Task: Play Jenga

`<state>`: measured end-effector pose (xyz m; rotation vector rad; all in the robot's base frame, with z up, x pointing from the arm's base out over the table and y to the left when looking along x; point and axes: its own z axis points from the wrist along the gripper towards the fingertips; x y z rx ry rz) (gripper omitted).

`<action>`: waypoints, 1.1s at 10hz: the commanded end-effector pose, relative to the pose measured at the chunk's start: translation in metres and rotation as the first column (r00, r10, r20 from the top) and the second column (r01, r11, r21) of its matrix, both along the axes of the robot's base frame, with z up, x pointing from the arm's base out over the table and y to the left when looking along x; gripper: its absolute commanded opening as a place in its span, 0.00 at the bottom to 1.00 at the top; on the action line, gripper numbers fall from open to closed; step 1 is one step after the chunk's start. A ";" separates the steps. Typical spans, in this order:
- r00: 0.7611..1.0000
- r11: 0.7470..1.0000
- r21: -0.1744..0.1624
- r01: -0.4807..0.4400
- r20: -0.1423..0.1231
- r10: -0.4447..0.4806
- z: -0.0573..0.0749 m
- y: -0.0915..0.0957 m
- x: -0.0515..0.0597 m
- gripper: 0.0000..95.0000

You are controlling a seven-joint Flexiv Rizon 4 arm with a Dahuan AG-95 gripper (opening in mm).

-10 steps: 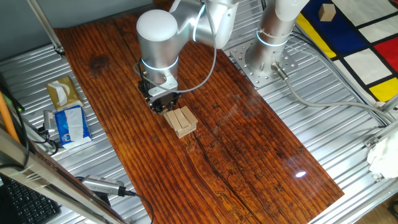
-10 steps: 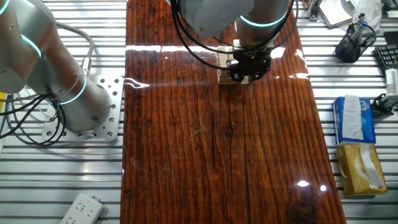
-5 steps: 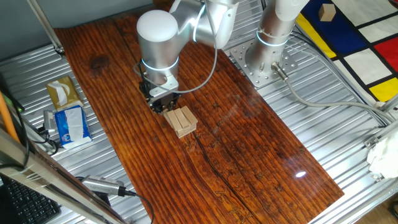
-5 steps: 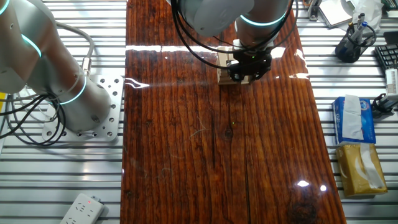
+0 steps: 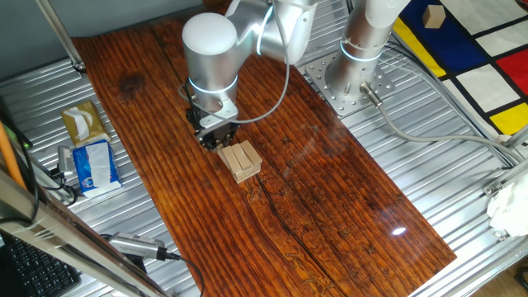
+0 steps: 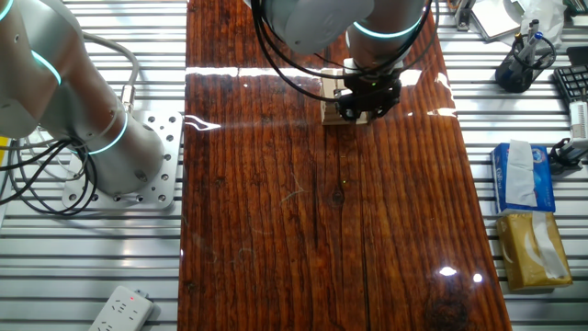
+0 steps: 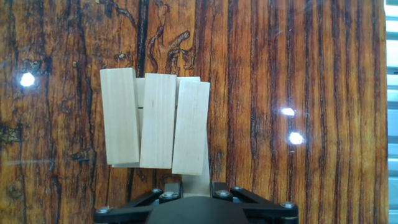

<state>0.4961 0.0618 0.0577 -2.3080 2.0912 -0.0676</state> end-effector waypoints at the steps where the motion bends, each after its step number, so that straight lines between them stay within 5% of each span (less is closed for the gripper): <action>1: 1.000 1.000 -0.001 -0.005 0.000 0.005 0.000 0.000 0.000 0.00; 11: 1.000 1.000 -0.012 -0.020 0.000 0.020 0.002 -0.008 0.001 0.00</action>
